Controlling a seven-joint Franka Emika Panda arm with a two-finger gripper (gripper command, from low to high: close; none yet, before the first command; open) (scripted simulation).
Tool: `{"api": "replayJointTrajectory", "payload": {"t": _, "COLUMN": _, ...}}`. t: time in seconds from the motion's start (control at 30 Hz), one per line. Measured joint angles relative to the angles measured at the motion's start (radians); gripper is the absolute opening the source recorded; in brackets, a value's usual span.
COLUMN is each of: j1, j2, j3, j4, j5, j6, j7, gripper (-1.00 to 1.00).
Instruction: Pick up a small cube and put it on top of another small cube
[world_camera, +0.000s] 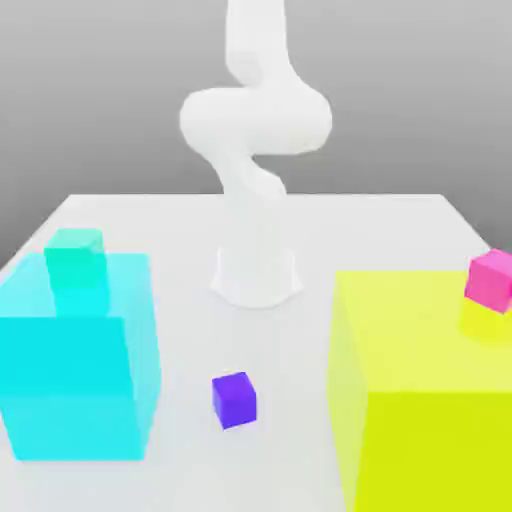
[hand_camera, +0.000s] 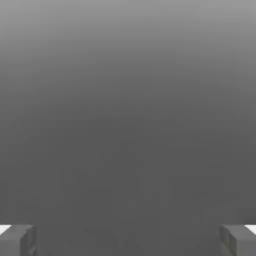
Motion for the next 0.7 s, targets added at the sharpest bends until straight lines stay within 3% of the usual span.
{"api": "replayJointTrajectory", "payload": {"t": 0.47, "j1": 0.023, "j2": 0.481, "j3": -0.098, "j4": -0.403, "j5": -0.057, "j6": 0.370, "j7": -0.253, "gripper": 0.00}}
{"api": "replayJointTrajectory", "payload": {"t": 0.6, "j1": 0.034, "j2": 0.665, "j3": -0.124, "j4": -0.529, "j5": -0.013, "j6": 0.509, "j7": -0.383, "gripper": 0.00}}
{"api": "replayJointTrajectory", "payload": {"t": 0.7, "j1": 0.025, "j2": 0.789, "j3": -0.100, "j4": -0.537, "j5": 0.052, "j6": 0.606, "j7": -0.447, "gripper": 0.00}}
